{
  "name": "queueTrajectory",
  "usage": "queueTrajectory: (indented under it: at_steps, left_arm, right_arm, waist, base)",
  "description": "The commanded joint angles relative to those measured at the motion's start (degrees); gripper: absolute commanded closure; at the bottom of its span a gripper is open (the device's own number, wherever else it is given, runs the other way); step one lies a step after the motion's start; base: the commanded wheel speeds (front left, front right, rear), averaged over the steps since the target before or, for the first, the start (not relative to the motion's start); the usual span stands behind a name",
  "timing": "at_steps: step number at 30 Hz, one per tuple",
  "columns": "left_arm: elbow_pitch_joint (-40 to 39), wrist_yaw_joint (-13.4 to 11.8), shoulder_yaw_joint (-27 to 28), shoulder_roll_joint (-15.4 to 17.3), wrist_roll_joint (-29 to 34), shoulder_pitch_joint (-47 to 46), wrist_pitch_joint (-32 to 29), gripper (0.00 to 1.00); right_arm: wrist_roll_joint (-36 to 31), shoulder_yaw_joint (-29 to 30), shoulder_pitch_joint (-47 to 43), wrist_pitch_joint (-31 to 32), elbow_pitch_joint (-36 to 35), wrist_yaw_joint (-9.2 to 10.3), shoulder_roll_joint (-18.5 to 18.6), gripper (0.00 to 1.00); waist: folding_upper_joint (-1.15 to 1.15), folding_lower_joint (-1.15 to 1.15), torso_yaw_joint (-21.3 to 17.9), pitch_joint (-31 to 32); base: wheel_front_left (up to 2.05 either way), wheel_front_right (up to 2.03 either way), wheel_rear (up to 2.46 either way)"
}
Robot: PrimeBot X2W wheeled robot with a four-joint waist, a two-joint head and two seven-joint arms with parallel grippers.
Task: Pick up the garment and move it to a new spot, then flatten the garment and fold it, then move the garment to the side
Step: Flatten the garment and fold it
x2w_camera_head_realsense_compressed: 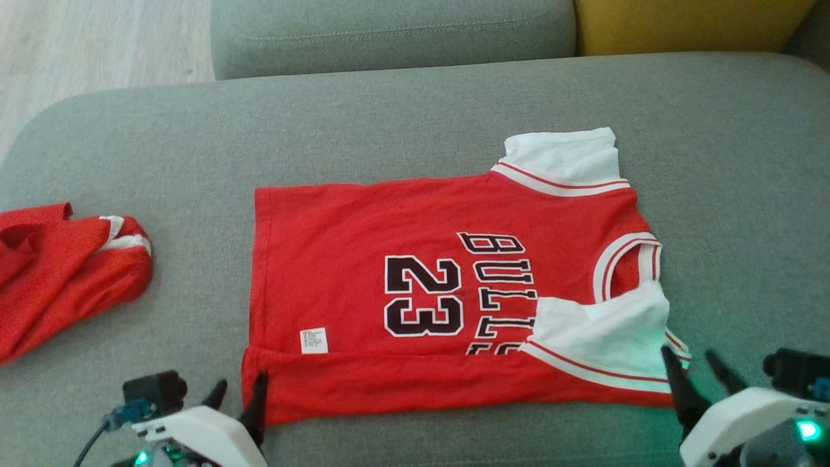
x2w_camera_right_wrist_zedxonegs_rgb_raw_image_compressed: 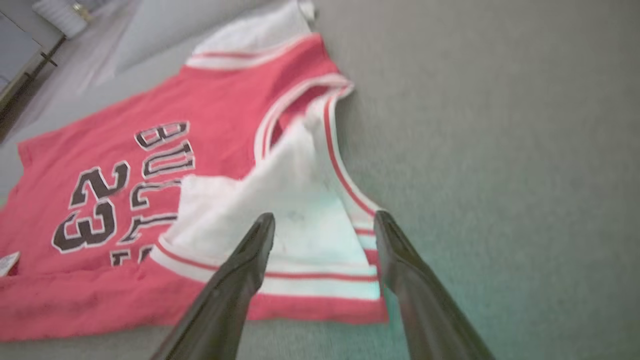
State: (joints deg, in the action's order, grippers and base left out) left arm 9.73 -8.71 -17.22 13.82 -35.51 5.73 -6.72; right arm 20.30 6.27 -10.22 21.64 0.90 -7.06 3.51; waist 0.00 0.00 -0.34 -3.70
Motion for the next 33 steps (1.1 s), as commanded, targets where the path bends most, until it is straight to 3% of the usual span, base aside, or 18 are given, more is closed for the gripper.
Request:
queueTrajectory:
  at_steps: [1,9,18,23,33]
  left_arm:
    - [-2.53,-0.53,2.62,0.19,1.01,-2.06,1.76,0.0]
    - [-9.71,-4.62,1.95,-0.33,9.5,-3.7,13.28,0.0]
    - [-13.07,-5.96,1.49,0.76,12.75,-4.35,16.07,0.0]
    - [-11.53,-5.6,1.2,0.89,13.02,-6.78,15.98,0.0]
    - [-1.44,-0.33,-0.13,-0.78,11.3,-22.27,15.15,0.0]
  right_arm:
    - [-0.94,-1.43,1.95,-2.09,-2.96,-0.43,1.57,0.0]
    - [-6.12,-6.47,5.57,-18.18,-11.02,-0.43,3.43,0.0]
    - [-6.73,-8.34,6.16,-19.81,-13.26,-0.43,3.17,0.0]
    - [-6.37,-7.88,6.87,-19.73,-12.94,-0.43,2.79,0.0]
    - [-6.0,-7.93,10.1,-19.57,-12.79,-0.43,2.39,0.0]
  waist:
    - [0.0,0.0,-0.09,0.05]
    - [0.0,0.0,-0.06,1.17]
    - [0.0,0.0,0.04,1.38]
    - [0.0,0.0,0.24,-0.16]
    - [0.0,0.0,-0.04,-6.45]
  base:
    - [0.0,0.0,0.0]
    - [0.0,0.0,0.0]
    - [0.0,0.0,0.0]
    - [0.0,0.0,0.0]
    - [0.0,0.0,0.0]
